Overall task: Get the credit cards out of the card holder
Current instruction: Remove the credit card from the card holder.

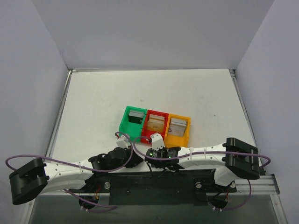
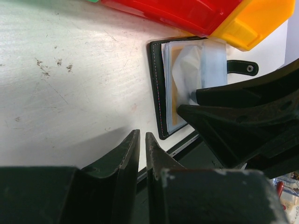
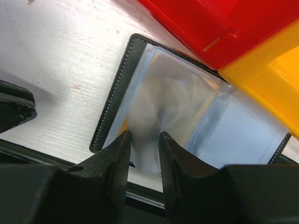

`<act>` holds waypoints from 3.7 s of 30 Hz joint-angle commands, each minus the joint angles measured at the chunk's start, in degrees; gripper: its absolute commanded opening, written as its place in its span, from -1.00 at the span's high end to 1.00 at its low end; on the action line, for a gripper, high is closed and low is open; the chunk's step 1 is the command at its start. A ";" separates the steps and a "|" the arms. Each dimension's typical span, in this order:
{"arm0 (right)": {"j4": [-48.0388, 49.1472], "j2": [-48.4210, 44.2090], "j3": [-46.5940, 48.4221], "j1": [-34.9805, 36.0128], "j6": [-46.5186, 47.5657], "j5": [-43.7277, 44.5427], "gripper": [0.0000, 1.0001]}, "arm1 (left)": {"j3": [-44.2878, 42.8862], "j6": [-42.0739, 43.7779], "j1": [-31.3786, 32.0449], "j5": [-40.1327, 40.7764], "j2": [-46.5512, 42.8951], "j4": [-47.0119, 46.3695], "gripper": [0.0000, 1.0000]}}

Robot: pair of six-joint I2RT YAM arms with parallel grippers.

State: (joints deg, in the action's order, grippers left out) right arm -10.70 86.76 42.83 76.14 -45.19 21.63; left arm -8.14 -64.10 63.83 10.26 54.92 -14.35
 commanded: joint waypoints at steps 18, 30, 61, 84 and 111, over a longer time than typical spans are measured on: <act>-10.39 -8.98 -3.54 0.68 -4.20 3.77 0.85 | -7.76 3.10 -0.38 -3.40 9.32 -7.36 0.60; -13.56 -13.02 -4.68 1.20 -6.93 5.09 0.88 | -14.27 4.42 -0.29 -8.68 22.07 -14.65 0.60; -27.54 -22.00 3.83 10.16 -12.30 14.49 0.27 | -16.20 4.59 0.24 -9.56 31.57 -15.71 1.00; -11.54 -5.82 -0.29 8.94 -7.19 6.93 0.10 | -15.77 4.95 0.50 -10.17 31.48 -17.73 1.00; -27.88 -20.47 -8.46 2.09 -22.39 10.72 0.16 | -14.10 4.42 0.50 -9.30 29.73 -15.80 1.00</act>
State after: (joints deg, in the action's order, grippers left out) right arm -31.40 71.20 35.90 79.64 -62.59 29.76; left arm -22.74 -60.31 64.07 0.16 86.11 -30.13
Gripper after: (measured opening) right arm 0.424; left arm 0.054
